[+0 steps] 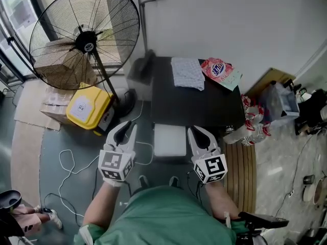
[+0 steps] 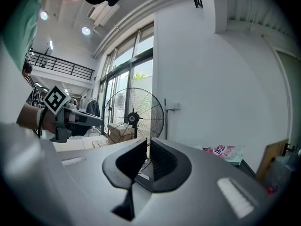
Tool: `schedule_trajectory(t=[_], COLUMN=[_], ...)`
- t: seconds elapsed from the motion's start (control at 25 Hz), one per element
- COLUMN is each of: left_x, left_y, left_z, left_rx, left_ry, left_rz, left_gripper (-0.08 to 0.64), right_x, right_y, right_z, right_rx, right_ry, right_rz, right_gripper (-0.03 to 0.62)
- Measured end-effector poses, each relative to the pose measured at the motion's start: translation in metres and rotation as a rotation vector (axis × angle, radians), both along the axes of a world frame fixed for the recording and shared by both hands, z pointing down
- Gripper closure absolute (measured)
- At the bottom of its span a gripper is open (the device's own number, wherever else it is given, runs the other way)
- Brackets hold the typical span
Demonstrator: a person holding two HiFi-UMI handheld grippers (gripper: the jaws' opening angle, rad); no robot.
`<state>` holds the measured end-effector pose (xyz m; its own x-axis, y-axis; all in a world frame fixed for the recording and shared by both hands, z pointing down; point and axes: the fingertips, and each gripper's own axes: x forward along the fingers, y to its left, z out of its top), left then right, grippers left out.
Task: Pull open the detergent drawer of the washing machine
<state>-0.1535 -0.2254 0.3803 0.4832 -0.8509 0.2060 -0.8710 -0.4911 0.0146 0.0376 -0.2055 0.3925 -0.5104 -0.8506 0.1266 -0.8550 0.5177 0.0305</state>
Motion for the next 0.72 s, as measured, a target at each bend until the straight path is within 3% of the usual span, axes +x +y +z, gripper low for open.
schedule_trajectory(t=[0.72], left_x=[0.0005], left_y=[0.0080], left_z=[0.0022], left_rx=[-0.014], left_ry=[-0.004], left_rz=[-0.004], left_gripper=[0.502], right_x=[-0.0011], right_y=[0.0084], right_z=[-0.0028], right_rx=[0.005], right_ry=[-0.013], right_rz=[-0.001], right_gripper=[0.572])
